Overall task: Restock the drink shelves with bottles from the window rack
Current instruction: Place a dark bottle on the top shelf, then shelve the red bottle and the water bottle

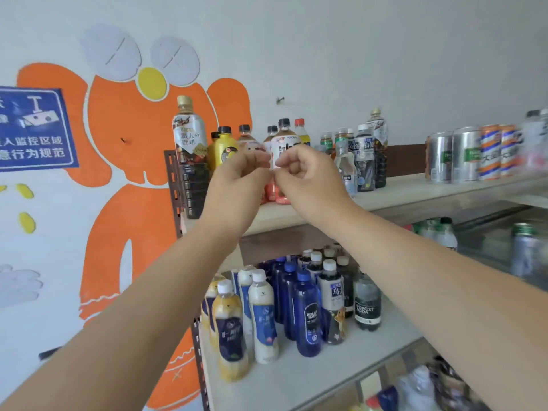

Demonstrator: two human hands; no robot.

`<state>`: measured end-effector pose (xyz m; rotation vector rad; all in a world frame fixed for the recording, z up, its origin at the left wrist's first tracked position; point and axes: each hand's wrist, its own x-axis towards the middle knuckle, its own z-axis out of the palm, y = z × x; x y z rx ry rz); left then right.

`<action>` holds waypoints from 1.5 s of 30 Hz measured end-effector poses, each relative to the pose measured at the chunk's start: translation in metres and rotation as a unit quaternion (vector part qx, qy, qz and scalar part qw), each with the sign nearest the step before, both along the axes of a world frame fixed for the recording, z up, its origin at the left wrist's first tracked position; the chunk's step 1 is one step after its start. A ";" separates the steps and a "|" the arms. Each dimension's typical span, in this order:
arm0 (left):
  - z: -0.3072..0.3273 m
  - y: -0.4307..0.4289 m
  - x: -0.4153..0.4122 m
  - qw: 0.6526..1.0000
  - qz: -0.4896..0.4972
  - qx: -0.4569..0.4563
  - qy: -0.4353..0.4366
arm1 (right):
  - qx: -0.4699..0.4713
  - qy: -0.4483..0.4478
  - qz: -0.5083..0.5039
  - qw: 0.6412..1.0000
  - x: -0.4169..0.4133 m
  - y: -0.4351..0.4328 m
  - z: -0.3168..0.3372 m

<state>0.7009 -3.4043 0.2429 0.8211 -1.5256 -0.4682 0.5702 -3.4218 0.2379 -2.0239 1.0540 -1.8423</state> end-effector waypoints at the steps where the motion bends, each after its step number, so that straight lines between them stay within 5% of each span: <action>1: -0.009 0.008 -0.007 1.000 -0.008 0.010 0.001 | 0.000 -0.005 -0.001 1.000 -0.009 0.012 -0.008; 11: -0.158 0.102 -0.142 0.982 -0.128 0.138 0.027 | 0.112 -0.016 -0.127 0.985 -0.147 0.159 -0.163; 18: -0.316 0.208 -0.289 0.909 -0.292 0.297 0.007 | 0.253 -0.029 -0.258 0.932 -0.279 0.298 -0.320; 27: -0.441 0.306 -0.434 0.817 -0.410 0.402 -0.056 | 0.322 -0.094 -0.375 0.864 -0.393 0.421 -0.440; 34: -0.553 0.319 -0.512 0.752 -0.455 0.450 -0.157 | 0.392 -0.111 -0.453 0.793 -0.450 0.451 -0.544; 45: -0.732 0.266 -0.569 0.732 -0.451 0.459 -0.224 | 0.513 -0.127 -0.467 0.709 -0.490 0.423 -0.733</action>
